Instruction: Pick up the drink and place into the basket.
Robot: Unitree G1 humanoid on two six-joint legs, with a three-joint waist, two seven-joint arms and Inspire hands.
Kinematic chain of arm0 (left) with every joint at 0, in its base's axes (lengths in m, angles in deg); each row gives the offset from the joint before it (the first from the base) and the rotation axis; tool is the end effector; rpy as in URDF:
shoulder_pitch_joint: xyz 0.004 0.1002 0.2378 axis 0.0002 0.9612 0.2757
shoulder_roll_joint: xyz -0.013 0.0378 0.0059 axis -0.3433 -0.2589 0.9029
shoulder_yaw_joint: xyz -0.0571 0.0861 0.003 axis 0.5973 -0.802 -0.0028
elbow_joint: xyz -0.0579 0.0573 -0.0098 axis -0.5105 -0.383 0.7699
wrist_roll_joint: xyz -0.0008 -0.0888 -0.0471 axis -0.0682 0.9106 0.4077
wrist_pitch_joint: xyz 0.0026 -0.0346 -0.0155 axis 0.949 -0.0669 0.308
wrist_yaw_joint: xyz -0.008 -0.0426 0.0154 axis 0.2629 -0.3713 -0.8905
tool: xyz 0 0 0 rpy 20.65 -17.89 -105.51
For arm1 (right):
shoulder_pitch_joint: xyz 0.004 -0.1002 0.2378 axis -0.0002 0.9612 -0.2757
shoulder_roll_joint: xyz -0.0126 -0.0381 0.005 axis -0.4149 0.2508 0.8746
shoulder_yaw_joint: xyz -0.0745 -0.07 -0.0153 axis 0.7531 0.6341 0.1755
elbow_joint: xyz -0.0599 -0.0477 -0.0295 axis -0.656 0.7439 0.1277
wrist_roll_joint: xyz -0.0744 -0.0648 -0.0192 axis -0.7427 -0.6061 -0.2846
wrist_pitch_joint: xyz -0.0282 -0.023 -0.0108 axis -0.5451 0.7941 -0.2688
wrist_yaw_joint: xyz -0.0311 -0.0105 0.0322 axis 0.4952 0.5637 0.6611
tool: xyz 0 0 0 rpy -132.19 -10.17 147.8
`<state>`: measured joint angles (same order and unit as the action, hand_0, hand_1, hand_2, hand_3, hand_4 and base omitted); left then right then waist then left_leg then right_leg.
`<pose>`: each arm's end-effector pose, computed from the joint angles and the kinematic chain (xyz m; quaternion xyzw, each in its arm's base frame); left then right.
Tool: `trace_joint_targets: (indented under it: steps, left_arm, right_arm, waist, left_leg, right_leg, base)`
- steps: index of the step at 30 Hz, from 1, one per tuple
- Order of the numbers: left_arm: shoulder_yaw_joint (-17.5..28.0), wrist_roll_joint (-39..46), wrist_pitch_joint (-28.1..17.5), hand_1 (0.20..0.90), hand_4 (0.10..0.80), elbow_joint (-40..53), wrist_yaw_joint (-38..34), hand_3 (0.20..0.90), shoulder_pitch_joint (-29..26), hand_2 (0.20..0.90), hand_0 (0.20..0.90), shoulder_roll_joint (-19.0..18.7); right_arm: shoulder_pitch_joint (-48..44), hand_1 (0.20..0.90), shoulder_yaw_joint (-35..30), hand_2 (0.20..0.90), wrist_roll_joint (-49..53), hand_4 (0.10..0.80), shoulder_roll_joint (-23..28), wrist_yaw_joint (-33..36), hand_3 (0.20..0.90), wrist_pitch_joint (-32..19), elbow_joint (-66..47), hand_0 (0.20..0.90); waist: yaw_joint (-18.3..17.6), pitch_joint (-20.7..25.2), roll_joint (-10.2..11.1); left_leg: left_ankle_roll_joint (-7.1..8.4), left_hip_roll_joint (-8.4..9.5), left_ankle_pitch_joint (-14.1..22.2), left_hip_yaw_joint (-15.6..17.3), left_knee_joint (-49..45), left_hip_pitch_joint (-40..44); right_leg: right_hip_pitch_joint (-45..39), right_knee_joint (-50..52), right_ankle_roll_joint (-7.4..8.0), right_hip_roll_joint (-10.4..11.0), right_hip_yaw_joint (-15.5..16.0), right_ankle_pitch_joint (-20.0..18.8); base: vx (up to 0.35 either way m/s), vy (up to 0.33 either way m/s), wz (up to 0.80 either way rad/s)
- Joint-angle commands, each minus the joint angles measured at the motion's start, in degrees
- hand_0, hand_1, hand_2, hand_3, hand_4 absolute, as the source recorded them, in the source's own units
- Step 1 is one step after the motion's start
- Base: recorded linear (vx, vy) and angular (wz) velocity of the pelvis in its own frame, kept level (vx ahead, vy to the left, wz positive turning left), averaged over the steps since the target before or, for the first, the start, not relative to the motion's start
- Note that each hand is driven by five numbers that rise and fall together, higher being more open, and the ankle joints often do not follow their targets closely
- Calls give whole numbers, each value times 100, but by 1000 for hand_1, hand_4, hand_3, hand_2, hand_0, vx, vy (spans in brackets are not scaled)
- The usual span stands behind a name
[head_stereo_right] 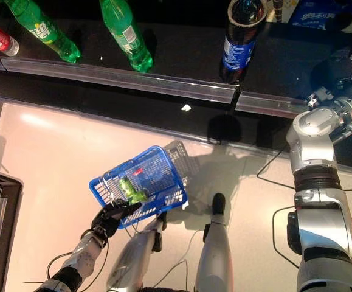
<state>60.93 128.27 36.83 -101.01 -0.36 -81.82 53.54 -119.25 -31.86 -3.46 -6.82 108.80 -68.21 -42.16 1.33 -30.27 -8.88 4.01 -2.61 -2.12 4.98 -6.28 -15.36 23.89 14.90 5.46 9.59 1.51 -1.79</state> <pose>0.1976 0.1859 -0.0576 -0.2434 0.2561 0.0571 0.9338 0.3251 -0.2887 0.2396 -0.0476 -0.2258 -0.5352 0.8126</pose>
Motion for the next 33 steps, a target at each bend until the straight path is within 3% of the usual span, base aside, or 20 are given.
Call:
trace_joint_targets:
  steps: [1, 8, 13, 20, 33]
  left_arm:
    - [-195, 188, -133, 300, 100, 356, 244, 200, 686, 300, 300, -384]
    - [-136, 260, -348, 300, 100, 386, 316, 200, 700, 300, 300, -382]
    - [-32, 370, -563, 300, 100, 623, 318, 200, 740, 300, 300, -389]
    - [268, 519, -884, 300, 100, 1031, 342, 200, 895, 300, 300, -329]
    - [829, 418, -1146, 300, 100, 1436, 469, 200, 1255, 300, 300, -252]
  right_arm:
    - [-758, 300, 293, 300, -71, 100, 965, -28, 200, -547, -322, 300]
    - [-561, 300, 143, 300, -85, 100, 905, 11, 200, -694, -536, 300]
    - [-77, 300, -144, 300, -436, 100, 778, -104, 200, -653, -1409, 300]
    - [1112, 300, -698, 300, -961, 100, 408, -558, 200, -563, -3160, 300]
    - [2704, 300, -880, 300, -1234, 100, -497, -1757, 200, -932, -5010, 300]
  waist:
    - [70, 86, 17]
    - [44, 104, 30]
    - [-29, 161, 38]
    - [-192, 300, 83]
    - [-364, 711, 346]
  left_leg:
    - [-50, 22, -104, -464, -758, -478]
    - [-58, 26, -80, -437, -863, -461]
    - [-62, 40, -53, -409, -947, -402]
    - [-71, 40, -16, -335, -1004, -190]
    - [-58, -84, 44, -160, -1008, 341]
  right_leg:
    - [-83, 308, -443, -91, 358, 243]
    - [-123, 376, -472, -85, 377, 302]
    - [-173, 452, -480, -77, 355, 352]
    - [-376, 507, -513, -89, 282, 453]
    - [-1005, 389, -535, -95, 214, 560]
  base:
    - [0, 0, 0]
    - [0, 0, 0]
    - [-8, 41, 1]
    - [-1, 62, 0]
    - [28, 38, 1]
